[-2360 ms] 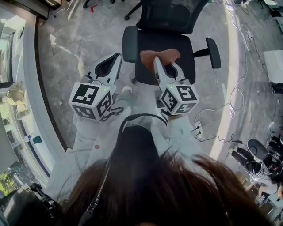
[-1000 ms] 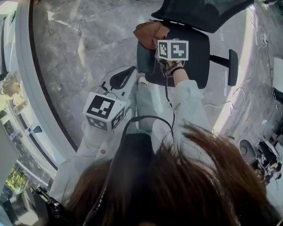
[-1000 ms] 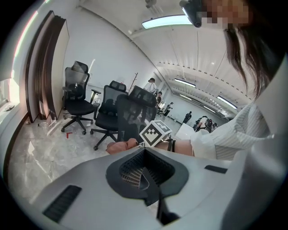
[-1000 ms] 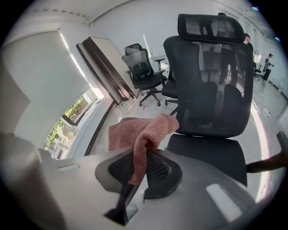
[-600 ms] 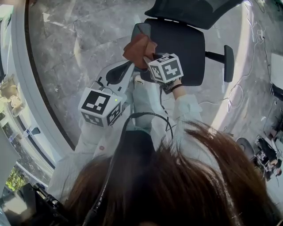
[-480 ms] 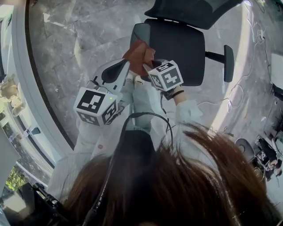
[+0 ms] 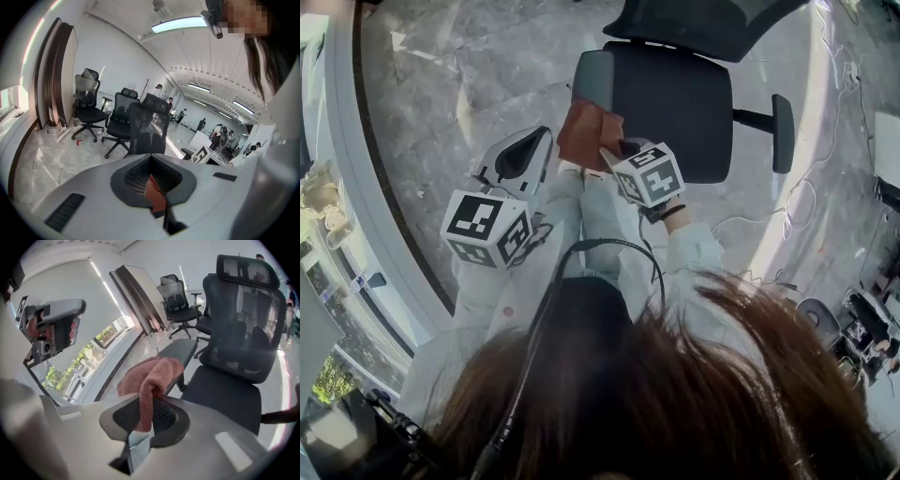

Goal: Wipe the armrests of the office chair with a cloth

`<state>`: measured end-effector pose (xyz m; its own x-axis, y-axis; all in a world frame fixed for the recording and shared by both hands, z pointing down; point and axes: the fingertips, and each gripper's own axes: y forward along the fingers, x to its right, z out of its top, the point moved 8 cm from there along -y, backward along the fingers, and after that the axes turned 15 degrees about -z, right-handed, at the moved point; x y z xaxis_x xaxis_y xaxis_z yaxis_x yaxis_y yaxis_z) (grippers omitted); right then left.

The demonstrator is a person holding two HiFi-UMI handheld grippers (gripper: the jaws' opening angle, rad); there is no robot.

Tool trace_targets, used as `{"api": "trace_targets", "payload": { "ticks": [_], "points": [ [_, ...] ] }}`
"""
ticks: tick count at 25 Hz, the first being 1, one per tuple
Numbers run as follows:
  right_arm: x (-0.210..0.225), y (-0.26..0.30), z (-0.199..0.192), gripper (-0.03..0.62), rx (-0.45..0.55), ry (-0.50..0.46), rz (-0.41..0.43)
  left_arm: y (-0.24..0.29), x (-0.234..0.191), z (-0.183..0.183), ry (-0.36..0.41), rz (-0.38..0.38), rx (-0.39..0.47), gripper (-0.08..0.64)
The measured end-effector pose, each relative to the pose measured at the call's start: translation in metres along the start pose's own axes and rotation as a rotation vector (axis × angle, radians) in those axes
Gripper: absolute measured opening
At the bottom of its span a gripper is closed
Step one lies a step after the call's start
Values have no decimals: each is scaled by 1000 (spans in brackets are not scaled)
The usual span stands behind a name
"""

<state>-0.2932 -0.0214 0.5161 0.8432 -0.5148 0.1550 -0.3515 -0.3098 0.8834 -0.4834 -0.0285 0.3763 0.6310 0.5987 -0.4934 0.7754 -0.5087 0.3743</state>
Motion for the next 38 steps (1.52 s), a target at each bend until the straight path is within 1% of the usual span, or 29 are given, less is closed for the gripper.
{"api": "trace_targets", "payload": {
  "ticks": [2,5,8,11,14,17,19,22,25,28,31,34,38],
  "points": [
    [12,8,10,38,12,14,-39,-1,0,-3,0,1,-9,3],
    [29,22,31,38,13,12,-73,-6,-2,-9,-12,12,-23,3],
    [47,36,59,38,33,-13,-154,-12,-7,-13,-26,30,-36,3],
    [65,53,88,38,48,-15,-194,-17,-14,-14,-36,51,-39,3],
    [84,64,110,38,72,-19,-266,-21,-15,-14,-38,65,-34,3],
    [104,74,125,37,84,24,-318,-24,-16,-14,-39,73,-36,3],
    [112,80,131,37,80,63,-335,-26,-18,-15,-43,77,-37,3],
    [113,82,131,37,68,92,-309,-28,-19,-17,-45,76,-35,3],
    [100,70,116,37,49,85,-239,-28,-15,-20,-41,69,-30,3],
    [81,52,90,36,33,87,-151,-24,-7,-17,-34,59,-20,3],
    [60,34,56,36,33,96,-84,-16,3,-11,-18,46,-10,3],
    [39,17,23,36,27,95,-39,-14,14,-5,1,32,1,3],
    [20,-2,-7,35,8,71,-5,-14,22,2,20,31,12,3]
  ]
}}
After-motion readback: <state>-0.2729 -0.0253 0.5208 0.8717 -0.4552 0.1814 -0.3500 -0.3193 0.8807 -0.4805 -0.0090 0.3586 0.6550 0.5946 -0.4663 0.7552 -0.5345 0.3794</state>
